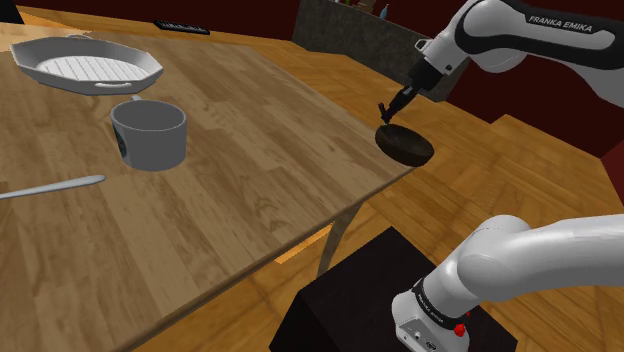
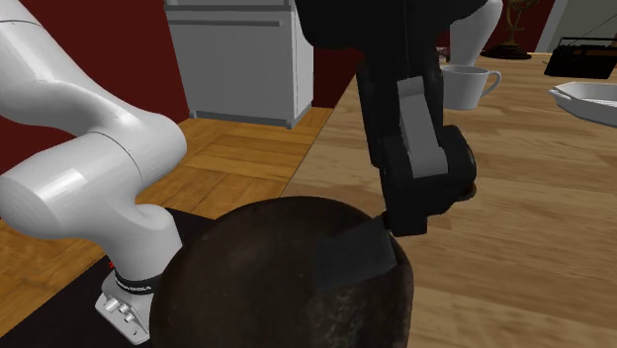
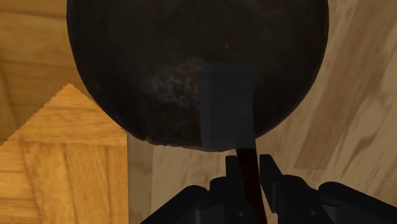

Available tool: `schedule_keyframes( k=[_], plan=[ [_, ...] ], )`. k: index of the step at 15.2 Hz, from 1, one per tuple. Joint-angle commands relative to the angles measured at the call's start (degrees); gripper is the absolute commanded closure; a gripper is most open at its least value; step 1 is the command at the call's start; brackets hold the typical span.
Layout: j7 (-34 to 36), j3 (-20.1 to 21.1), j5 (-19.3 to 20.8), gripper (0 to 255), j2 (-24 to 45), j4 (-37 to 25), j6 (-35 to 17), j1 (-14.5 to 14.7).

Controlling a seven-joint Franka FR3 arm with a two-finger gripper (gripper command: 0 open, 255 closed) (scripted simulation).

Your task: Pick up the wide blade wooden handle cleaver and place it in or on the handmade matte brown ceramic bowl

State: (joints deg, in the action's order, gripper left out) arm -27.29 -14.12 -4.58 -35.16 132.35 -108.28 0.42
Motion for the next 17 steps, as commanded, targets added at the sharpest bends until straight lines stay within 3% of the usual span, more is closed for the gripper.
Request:
schedule_keyframes(
  k=[1, 14, 17],
  plan=[
    [0.2, 0.0, 0.0, 255, 0.1, -1.6, 1.5, 0.0],
    [1.5, 0.4, -0.3, 255, 2.2, -12.9, 10.7, 0.6],
    [0.1, -0.8, 1.0, 255, -2.3, -11.8, 14.2, -0.6]
  ],
)
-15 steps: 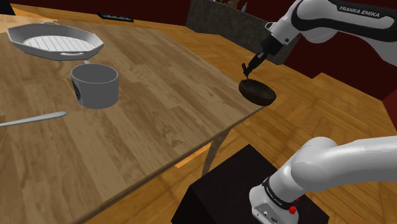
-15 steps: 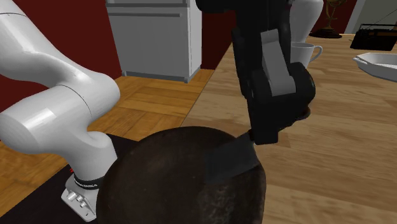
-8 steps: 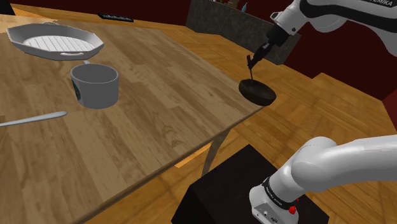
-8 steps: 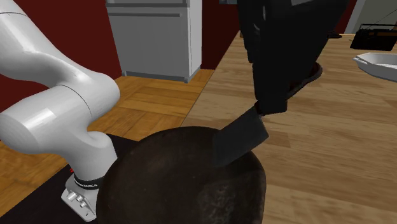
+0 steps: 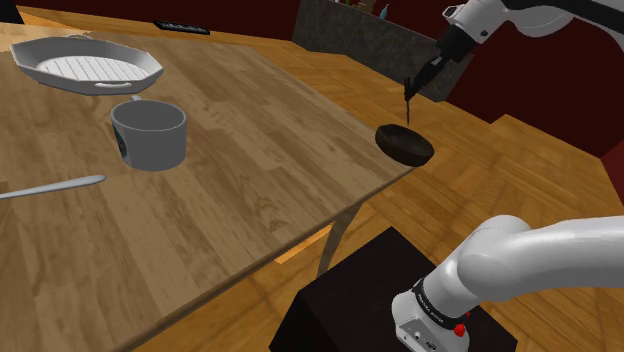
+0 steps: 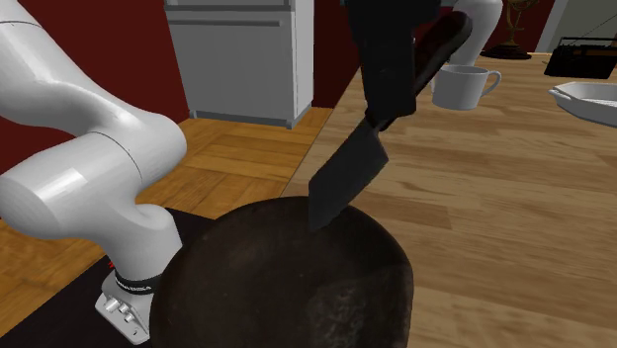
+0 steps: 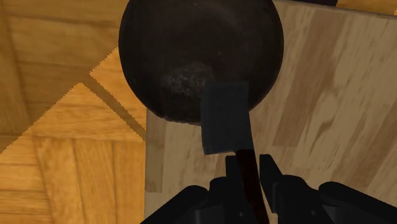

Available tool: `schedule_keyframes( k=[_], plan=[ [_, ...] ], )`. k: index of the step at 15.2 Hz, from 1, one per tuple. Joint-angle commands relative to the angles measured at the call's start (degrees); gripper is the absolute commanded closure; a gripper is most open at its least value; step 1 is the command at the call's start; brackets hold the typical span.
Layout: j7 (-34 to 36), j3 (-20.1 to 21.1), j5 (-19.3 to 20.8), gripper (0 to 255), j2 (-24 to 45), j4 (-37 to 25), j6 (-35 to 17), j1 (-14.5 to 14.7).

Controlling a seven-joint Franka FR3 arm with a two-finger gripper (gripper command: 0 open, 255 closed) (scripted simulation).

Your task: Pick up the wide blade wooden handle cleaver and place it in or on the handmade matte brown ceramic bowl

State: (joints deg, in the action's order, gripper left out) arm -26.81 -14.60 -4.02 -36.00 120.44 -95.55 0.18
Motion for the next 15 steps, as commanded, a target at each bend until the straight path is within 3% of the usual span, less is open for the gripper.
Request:
schedule_keyframes(
  k=[1, 15],
  plan=[
    [-0.9, -0.7, 0.9, 255, -2.9, 0.3, 2.7, -0.8],
    [-2.5, -1.5, 1.9, 255, -6.8, 12.6, -5.5, -2.1]
  ],
)
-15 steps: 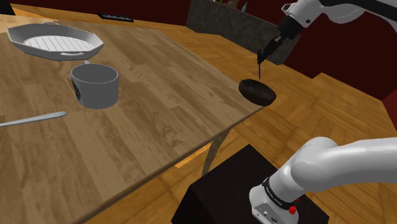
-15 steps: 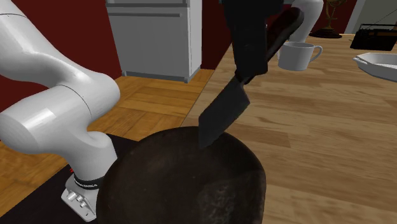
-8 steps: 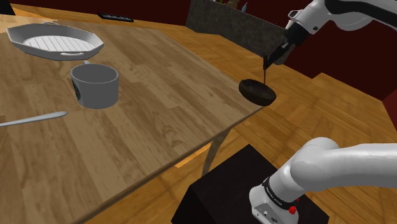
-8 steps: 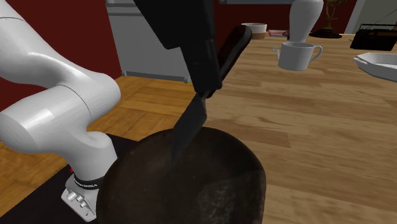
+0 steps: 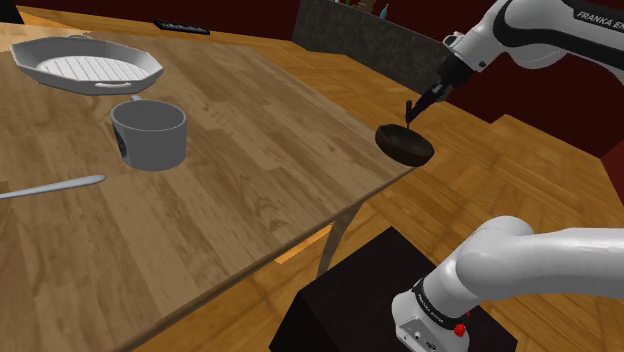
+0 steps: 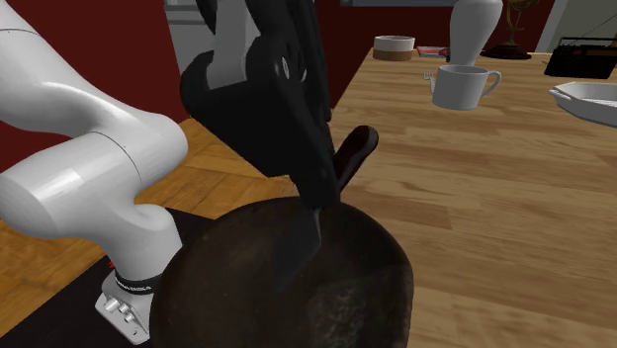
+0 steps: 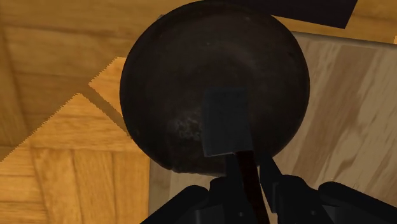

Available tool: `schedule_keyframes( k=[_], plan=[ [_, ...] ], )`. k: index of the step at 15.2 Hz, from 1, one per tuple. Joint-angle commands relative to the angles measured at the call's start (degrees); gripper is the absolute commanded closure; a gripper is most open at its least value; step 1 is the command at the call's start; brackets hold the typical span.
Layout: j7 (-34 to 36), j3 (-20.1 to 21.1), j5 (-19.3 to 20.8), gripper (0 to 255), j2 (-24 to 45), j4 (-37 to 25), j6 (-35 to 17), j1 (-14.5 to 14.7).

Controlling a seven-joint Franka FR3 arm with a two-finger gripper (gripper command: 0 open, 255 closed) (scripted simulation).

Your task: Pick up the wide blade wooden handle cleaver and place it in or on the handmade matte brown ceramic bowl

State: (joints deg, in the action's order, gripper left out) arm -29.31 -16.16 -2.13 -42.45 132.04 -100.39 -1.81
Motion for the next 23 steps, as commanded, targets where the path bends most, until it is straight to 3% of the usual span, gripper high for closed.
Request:
schedule_keyframes(
  k=[1, 11, 12, 17, 21, 23],
  plan=[
    [-0.1, 0.0, 0.1, 255, -0.5, 1.9, -1.4, -0.2],
    [-0.4, -0.1, 0.2, 255, -0.8, 3.8, -3.0, -0.4],
    [-0.4, -0.1, 0.2, 0, -0.8, 3.8, -3.0, -0.4],
    [-0.4, -0.1, 0.2, 0, -0.8, 3.8, -3.0, -0.4],
    [-0.4, -0.4, 0.3, 0, -0.5, -3.7, 4.2, -0.3],
    [-0.4, -0.4, 0.3, 0, -0.5, -3.7, 4.2, -0.3]
  ],
)
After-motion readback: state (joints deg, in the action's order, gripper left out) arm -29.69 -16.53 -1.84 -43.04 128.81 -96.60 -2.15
